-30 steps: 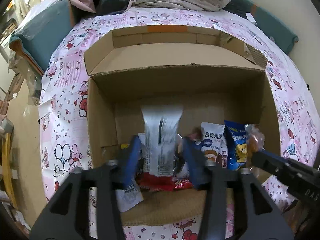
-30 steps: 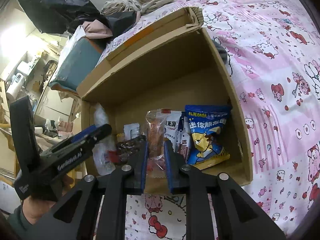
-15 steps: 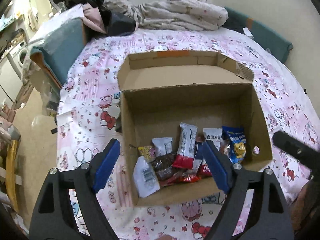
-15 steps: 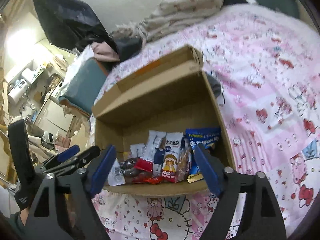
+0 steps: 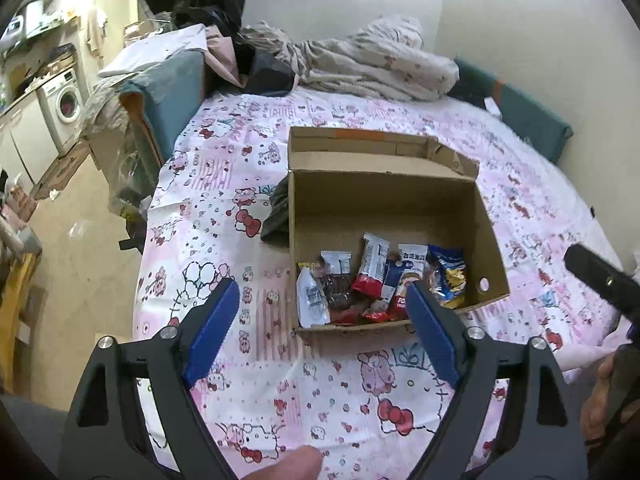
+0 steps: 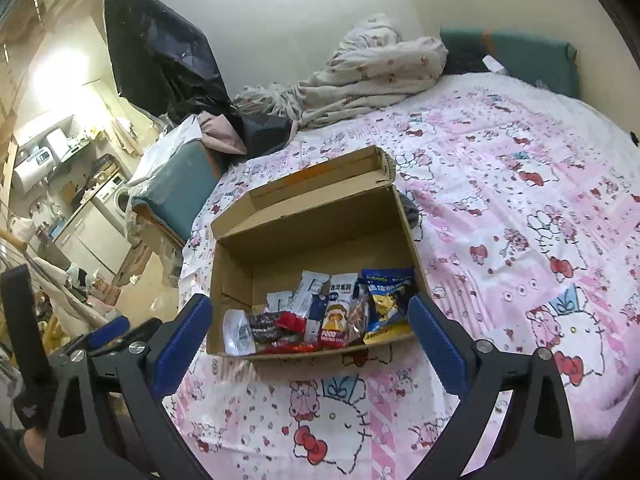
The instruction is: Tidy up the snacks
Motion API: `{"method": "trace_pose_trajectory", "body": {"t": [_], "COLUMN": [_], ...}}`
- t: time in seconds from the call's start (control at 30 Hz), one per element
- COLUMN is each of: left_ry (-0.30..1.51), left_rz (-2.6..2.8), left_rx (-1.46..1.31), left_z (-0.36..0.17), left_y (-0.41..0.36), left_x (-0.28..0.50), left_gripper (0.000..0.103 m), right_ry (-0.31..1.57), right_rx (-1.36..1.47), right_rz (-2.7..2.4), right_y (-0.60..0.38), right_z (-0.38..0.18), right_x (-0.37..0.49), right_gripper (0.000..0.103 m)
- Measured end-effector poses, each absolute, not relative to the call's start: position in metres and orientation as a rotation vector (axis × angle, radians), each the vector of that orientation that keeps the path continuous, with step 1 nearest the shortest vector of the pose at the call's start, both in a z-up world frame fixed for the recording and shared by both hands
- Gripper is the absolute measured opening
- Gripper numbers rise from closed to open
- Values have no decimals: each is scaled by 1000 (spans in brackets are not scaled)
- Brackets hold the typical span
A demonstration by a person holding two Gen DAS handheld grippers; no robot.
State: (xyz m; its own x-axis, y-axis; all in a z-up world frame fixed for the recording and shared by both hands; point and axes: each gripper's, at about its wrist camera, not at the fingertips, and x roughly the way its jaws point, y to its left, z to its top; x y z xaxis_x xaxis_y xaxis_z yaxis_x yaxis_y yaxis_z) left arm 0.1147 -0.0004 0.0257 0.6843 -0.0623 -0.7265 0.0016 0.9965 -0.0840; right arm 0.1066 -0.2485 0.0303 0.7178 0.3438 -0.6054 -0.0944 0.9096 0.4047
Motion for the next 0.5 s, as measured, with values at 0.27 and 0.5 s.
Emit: {"method": "trace_pose_trajectory", "body": {"t": [0.27,0.5], "left_ry": [774,705], "left_rz": [-27,-2], "left_rx": [-100,-71], "left_z": [18,20], "left_y": [7,8], "left_x": [91,80], "left_gripper": [103,103], "right_ry": [667,688], "right_rx": [314,300], "right_rz": [239,202], "right_y": [-242,-236], "right_z": [29,14], "right_x": [73,73], "right_gripper": [103,103]}}
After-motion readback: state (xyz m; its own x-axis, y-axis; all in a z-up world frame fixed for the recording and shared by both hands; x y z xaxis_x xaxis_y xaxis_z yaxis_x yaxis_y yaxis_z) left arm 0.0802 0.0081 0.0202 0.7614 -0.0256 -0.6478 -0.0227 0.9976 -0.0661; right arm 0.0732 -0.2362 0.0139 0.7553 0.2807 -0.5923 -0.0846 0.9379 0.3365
